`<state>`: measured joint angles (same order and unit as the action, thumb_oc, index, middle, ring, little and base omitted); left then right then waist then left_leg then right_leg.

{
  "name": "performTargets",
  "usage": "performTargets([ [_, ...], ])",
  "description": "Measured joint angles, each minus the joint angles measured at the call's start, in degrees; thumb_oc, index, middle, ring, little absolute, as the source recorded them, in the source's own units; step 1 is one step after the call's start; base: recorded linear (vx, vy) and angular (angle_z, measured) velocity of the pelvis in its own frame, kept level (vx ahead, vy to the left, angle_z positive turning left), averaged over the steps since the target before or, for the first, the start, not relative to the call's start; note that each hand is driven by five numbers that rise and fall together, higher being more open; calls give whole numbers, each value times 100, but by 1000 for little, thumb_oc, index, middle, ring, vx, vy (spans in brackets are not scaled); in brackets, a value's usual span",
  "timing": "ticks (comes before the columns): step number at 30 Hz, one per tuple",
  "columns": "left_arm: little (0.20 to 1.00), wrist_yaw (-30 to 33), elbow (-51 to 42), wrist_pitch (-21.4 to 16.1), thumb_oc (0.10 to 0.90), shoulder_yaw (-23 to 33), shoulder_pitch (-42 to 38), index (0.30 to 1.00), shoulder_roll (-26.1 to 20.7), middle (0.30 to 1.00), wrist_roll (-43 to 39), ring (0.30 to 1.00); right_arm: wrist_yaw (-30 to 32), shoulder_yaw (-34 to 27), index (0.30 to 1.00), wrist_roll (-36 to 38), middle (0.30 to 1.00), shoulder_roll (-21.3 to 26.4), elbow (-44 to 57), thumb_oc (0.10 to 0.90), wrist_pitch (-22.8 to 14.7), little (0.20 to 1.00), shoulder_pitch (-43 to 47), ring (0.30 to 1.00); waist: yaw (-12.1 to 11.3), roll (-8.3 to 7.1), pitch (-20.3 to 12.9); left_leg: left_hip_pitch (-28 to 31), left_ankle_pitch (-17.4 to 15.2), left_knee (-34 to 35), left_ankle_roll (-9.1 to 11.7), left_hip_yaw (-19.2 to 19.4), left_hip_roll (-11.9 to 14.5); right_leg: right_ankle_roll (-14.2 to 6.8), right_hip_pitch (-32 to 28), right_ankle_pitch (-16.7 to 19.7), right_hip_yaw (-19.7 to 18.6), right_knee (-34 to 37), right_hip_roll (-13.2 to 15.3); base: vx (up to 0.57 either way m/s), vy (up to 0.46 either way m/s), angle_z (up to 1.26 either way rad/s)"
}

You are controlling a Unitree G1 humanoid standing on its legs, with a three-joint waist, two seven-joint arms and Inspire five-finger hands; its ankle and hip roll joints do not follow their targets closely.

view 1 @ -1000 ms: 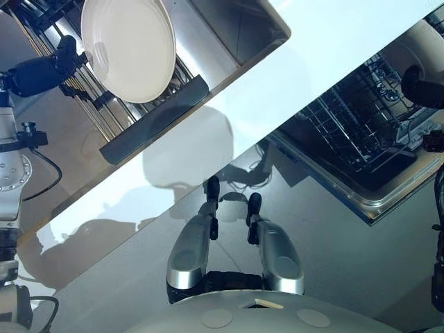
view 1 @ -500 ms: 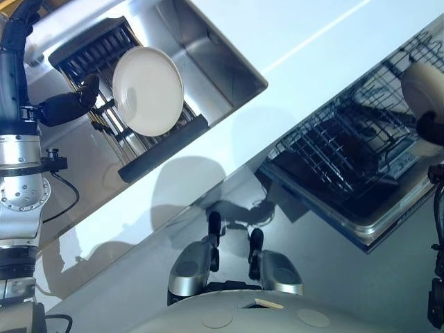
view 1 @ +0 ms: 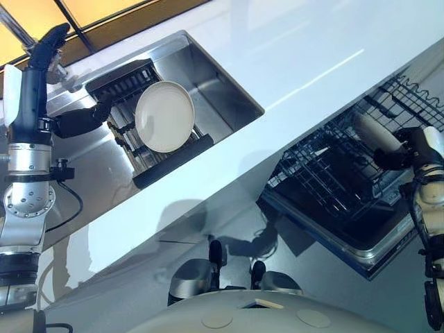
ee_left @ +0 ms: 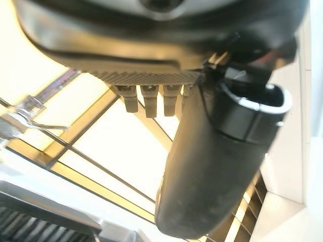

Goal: Pick up plates and place into dishwasher.

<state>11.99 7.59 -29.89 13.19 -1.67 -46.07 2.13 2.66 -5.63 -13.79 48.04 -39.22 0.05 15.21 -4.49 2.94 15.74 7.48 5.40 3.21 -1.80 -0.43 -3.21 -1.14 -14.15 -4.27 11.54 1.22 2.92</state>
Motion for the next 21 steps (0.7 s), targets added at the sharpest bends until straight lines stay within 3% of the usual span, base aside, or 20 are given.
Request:
performTargets([
  [8,900,-528,-268,127,800,1,87,900,-66,900,-395,900,-543,38,300,-361,300,76,-1160,100,651,200,839,300,-287,43,10,10,-23,-121,-14,-180,-83,-47,-124,-33,50,-46,42,145,-11,15],
  [11,900,-720,-339,166,800,2,124,900,-313,900,-619,900,-941,22,300,-571,300,378,-1959,100,832,200,1016,300,-468,101,117,-48,-23,-194,-14,-270,-100,-63,-105,-50,44,-115,43,28,-23,16],
  [18,900,-823,-628,223,800,11,187,900,-500,900,-945,900,-1206,-91,300,-710,300,814,-2505,100,862,200,1535,300,-523,184,517,-515,-24,-508,-12,-276,-70,-65,377,-56,36,-454,42,0,3,3],
  [19,900,-840,-700,221,800,11,198,900,-502,900,-944,900,-1227,-137,465,-758,465,841,-2504,292,850,392,1536,465,-534,182,588,-537,-21,-512,-15,-264,-71,-67,411,-57,30,-485,46,44,56,-7],
  [20,900,-851,-740,218,800,11,213,900,-502,900,-944,900,-1269,-229,820,-802,820,854,-2485,707,828,807,1537,820,-536,182,669,-554,-22,-539,-16,-244,-78,-87,458,-71,15,-558,66,54,66,-5],
  [21,900,-854,-745,218,800,11,223,900,-502,900,-944,900,-1286,-324,900,-830,900,857,-2486,800,787,900,1534,900,-529,186,710,-592,-28,-570,-24,-235,-89,-94,506,-87,12,-614,84,58,83,-6],
])
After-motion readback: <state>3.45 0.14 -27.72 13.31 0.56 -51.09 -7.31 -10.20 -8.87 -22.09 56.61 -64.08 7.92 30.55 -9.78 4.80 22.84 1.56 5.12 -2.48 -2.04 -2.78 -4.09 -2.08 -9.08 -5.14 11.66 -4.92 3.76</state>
